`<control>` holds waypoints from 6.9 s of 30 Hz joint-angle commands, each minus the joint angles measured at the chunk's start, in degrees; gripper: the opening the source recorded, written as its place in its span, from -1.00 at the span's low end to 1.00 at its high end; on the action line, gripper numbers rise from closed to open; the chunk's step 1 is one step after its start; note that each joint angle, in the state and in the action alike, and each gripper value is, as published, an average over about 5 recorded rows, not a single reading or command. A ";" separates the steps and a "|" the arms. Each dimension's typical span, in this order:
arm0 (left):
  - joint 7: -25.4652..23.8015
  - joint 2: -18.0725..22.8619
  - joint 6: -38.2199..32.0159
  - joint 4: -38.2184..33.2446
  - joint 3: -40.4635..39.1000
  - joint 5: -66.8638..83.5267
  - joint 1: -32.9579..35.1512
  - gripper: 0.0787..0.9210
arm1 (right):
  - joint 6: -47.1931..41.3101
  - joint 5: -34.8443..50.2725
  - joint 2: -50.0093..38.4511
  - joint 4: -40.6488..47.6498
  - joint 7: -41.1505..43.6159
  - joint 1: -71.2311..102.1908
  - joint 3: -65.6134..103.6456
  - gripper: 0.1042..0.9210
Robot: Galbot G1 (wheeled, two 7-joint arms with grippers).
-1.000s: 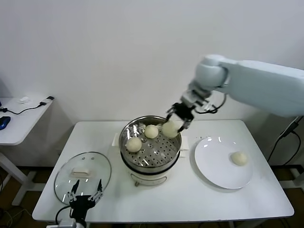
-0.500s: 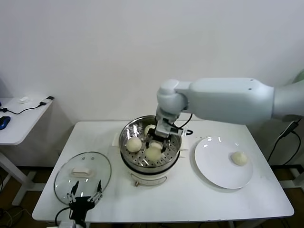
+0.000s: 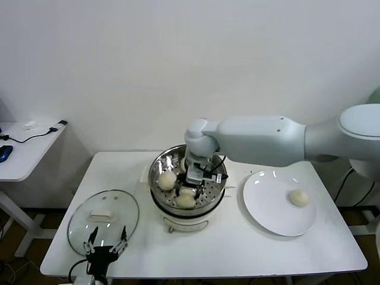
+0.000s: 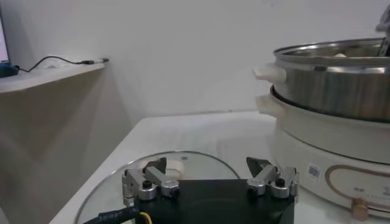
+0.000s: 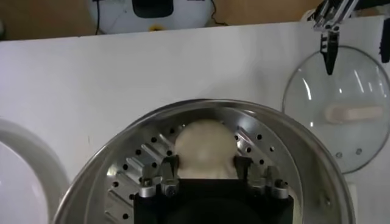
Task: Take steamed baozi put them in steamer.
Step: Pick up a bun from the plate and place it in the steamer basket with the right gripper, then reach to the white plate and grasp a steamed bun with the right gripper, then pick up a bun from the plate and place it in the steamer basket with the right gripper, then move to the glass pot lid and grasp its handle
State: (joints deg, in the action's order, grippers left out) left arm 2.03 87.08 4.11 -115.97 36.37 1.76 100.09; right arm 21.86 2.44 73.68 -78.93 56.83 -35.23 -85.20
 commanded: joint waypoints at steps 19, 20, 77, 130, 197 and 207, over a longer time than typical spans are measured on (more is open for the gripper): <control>0.02 0.02 -0.46 -0.51 -0.23 -0.23 0.23 0.77 | -4.10 20.90 -15.05 10.52 15.31 -17.96 -1.15 0.76; 0.03 -0.05 -0.52 -0.46 -0.19 -0.22 0.21 0.77 | -5.96 23.22 -16.90 11.54 15.16 -18.89 -2.97 0.76; -0.17 0.16 -0.75 2.26 0.96 -1.10 -0.59 0.77 | -21.00 -0.83 -30.71 35.36 1.84 29.91 25.14 0.76; 0.33 -0.33 -0.22 1.04 -0.09 -0.71 0.56 0.77 | -46.68 39.15 -9.37 2.11 -11.24 -1.66 -4.26 0.30; 4.74 -9.01 -5.66 0.78 2.04 1.23 -4.72 0.77 | -21.63 28.26 -22.75 -19.66 -54.33 113.60 130.17 0.76; 10.60 -9.44 -15.30 5.67 2.02 -13.83 -6.50 0.77 | -8.11 19.82 -8.05 -18.16 -51.81 124.51 129.68 0.76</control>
State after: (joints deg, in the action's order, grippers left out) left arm 7.87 79.00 -1.93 -114.24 37.84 1.13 94.81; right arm 1.56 31.72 51.96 -95.16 5.22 67.47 29.99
